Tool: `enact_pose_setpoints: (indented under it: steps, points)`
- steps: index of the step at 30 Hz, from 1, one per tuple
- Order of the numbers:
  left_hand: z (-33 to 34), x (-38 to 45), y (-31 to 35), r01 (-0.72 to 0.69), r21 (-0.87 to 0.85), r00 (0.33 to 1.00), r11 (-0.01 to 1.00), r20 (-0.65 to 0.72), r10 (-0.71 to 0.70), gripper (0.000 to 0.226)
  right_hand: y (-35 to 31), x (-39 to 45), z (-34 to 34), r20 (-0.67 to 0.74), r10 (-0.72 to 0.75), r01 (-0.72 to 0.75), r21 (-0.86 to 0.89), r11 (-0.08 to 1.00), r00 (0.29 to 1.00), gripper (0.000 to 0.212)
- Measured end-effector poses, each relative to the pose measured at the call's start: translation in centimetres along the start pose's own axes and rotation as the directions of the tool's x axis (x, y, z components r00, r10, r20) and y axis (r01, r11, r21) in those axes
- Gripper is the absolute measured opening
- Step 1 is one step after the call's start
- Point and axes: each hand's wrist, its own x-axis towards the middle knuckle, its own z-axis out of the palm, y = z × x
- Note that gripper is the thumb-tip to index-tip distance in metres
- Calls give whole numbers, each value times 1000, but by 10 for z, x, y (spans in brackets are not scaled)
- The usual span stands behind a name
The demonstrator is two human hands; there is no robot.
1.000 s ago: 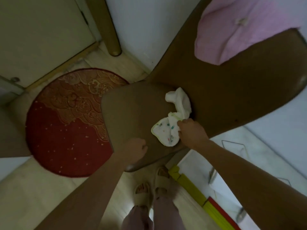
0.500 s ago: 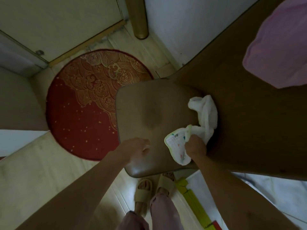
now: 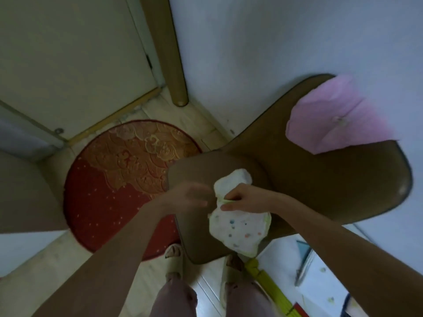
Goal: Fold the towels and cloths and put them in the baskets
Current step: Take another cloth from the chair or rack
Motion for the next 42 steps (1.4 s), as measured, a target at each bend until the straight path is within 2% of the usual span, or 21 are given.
enact_pose_setpoints:
  steps: [2, 4, 7, 10, 13, 16, 20, 22, 24, 26, 29, 31, 32, 35, 39, 42]
  points:
    - [-14, -13, 17, -87, -13, 994, 996, 66, 87, 35, -21, -19, -8, -13, 50, -50, -21, 999, 999, 20]
    - [-22, -26, 30, -103, -38, 982, 994, 153, 108, 25, -40, -38, -10, -87, 89, -93, -39, 995, 992, 18]
    - [-34, -42, 49, -189, -20, 962, 982, 195, 190, 31, -59, -60, -6, -219, 93, -96, -4, 995, 971, 9]
    - [-45, -54, 71, -261, -10, 940, 965, 227, 256, 42, -83, -81, -1, -304, 81, -75, 30, 997, 949, 11]
    - [-53, -65, 93, -278, 25, 913, 960, 317, 256, 24, -104, -101, -2, -370, 64, -41, 69, 997, 927, 16]
    - [-62, -68, 101, -317, 60, 910, 947, 302, 285, 18, -111, -117, -6, -424, 49, -18, 76, 997, 904, 12]
    - [-87, -71, 91, -306, -46, 940, 951, 146, 309, 17, -96, -140, -14, -512, 132, -89, 108, 990, 849, 16]
    - [-101, -70, 82, -277, -57, 957, 959, 71, 281, 18, -93, -148, -17, -636, 146, 42, 270, 962, 758, 13]
    - [-111, -70, 86, -257, -65, 966, 964, 20, 259, 19, -96, -149, -22, -722, 150, 261, 425, 867, 676, 16]
    - [-114, -77, 111, -282, -97, 959, 954, -1, 284, 22, -107, -142, -32, -747, 128, 417, 495, 762, 652, 18]
    - [-115, -85, 163, -321, -300, 943, 898, -12, 332, 40, -132, -129, -55, -748, 70, 501, 507, 701, 660, 12]
    - [-121, -82, 187, -348, -329, 934, 878, -39, 355, 45, -145, -122, -69, -757, 32, 535, 491, 688, 653, 33]
    - [-125, -81, 195, -365, -321, 930, 874, -83, 358, 45, -148, -120, -75, -760, 24, 546, 488, 682, 649, 40]
    - [-136, -79, 203, -399, -418, 916, 816, -224, 333, 30, -149, -117, -85, -732, -32, 558, 489, 670, 680, 30]
    - [-142, -77, 205, -475, -522, 878, 708, -334, 343, 18, -144, -113, -74, -561, -67, 391, 481, 785, 825, 34]
    - [-148, -74, 198, -457, -637, 880, 621, -427, 209, 15, -132, -111, -69, -532, 23, 258, 446, 857, 846, 32]
